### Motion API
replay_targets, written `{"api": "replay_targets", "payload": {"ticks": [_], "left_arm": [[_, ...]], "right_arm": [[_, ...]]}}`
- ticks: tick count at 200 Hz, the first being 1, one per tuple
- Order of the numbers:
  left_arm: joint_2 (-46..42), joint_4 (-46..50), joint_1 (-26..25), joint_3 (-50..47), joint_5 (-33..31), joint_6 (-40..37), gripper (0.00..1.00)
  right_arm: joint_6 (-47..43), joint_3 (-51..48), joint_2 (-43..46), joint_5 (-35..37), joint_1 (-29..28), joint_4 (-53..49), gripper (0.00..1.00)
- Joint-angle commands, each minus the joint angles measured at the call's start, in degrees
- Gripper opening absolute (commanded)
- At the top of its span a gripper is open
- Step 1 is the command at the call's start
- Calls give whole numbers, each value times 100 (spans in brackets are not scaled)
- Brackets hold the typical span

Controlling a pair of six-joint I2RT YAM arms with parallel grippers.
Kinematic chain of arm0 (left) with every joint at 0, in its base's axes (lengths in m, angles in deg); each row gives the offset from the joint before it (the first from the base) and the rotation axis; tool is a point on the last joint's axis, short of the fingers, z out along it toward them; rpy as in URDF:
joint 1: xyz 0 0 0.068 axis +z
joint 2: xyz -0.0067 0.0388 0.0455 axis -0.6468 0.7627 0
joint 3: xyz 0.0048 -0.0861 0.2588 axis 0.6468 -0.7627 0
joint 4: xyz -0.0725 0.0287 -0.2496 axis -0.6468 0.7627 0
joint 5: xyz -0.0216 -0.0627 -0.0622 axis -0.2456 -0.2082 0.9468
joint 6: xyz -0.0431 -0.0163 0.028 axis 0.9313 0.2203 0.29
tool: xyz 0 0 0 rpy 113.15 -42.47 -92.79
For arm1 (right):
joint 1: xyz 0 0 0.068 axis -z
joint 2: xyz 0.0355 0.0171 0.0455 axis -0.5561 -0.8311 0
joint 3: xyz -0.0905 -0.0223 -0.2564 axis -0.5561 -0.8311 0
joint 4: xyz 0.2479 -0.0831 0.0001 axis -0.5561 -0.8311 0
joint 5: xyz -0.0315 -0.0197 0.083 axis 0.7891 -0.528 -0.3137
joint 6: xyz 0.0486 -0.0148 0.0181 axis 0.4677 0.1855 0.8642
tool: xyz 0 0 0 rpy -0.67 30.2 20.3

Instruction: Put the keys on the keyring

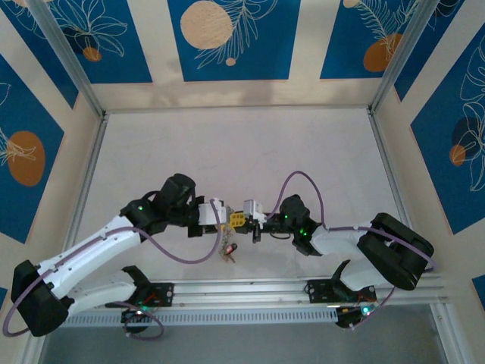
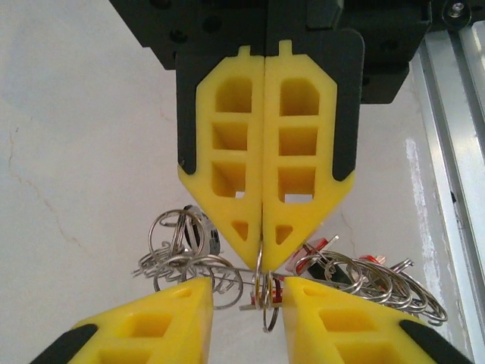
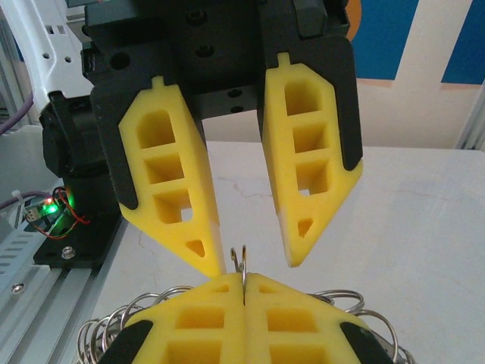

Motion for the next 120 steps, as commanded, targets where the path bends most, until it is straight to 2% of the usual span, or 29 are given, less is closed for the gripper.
{"api": "replay_targets", "payload": {"ticks": [1,13,36,61,71,102,120], "left_arm": [[53,-124,34,-69,338,57,27],[89,-70,33,-51,270,40,22],[116,52,33,-5,220,-46,7],[183,232,31,83,114,-163,6],[248,349,31,158,114,-241,0],[470,886,25,586,-74,-414,0],[625,1317,-8,1005,-383,-522,0]], "right_arm": [[-110,84,77,-77,-59,453,0],[-128,75,84,-77,-66,448,0],[-162,39,125,-51,-67,393,0],[-198,-14,177,-39,-68,366,0],[-213,-28,218,-17,-64,310,0],[-347,-26,299,21,-60,44,0],[-612,2,490,228,-63,-475,20]]}}
